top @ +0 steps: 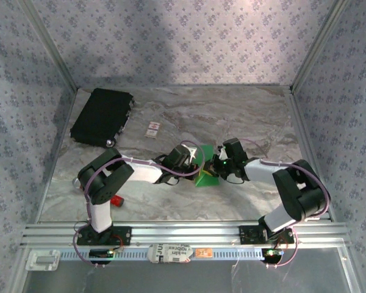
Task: Fold a paper plane with a square sheet of paper (pick it up from the middle)
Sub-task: Fold the triangle a second time at the center of the table.
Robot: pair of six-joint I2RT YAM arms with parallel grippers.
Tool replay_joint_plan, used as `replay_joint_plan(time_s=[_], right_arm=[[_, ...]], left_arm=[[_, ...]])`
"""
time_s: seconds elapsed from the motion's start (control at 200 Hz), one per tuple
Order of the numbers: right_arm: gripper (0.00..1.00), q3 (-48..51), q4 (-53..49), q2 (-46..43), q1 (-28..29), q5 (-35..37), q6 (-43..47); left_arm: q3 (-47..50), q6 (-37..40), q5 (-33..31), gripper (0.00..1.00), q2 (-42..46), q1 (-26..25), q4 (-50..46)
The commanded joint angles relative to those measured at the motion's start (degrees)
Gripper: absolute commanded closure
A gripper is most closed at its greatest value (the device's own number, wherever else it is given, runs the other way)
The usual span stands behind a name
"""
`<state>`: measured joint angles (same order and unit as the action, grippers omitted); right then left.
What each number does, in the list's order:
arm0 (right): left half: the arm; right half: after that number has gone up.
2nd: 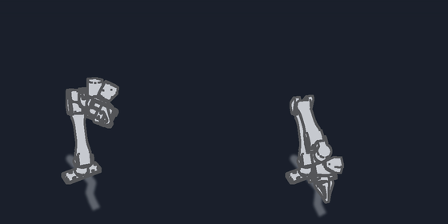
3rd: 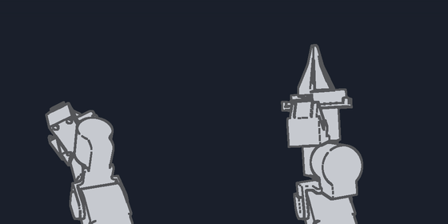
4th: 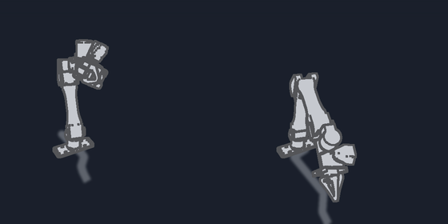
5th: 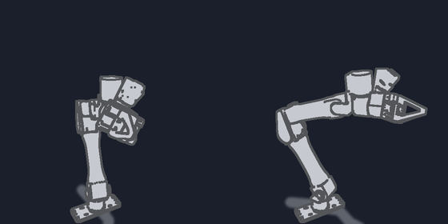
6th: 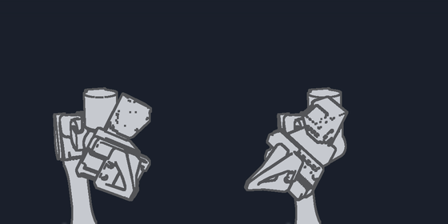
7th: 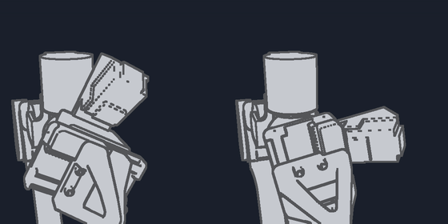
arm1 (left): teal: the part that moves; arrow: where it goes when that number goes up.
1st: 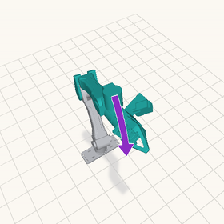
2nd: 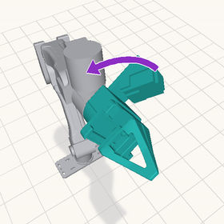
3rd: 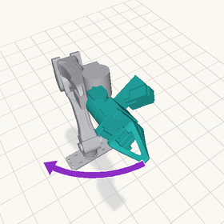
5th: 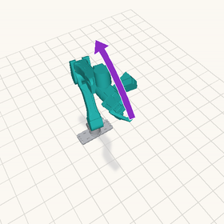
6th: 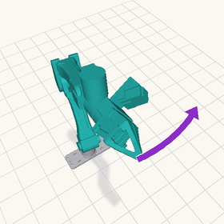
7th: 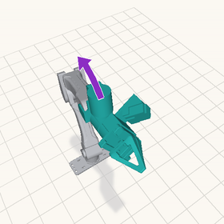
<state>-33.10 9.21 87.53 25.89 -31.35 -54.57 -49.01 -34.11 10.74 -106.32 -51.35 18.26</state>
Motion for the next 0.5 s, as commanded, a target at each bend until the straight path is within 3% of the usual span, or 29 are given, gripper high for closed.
replay_joint_plan(time_s=[0.0, 0.495], right_arm=[[1.0, -1.37, 1.74, 1.59, 0.38, -1.08, -1.08], [1.0, 3.49, 2.57, 4.33, -1.22, 0.8, -0.86]], left_arm=[[0.72, -0.34, 0.61, 0.94, -2.53, 0.2, -3.17], [0.5, -0.26, 0.46, 0.94, -2.57, 0.2, -3.72]])
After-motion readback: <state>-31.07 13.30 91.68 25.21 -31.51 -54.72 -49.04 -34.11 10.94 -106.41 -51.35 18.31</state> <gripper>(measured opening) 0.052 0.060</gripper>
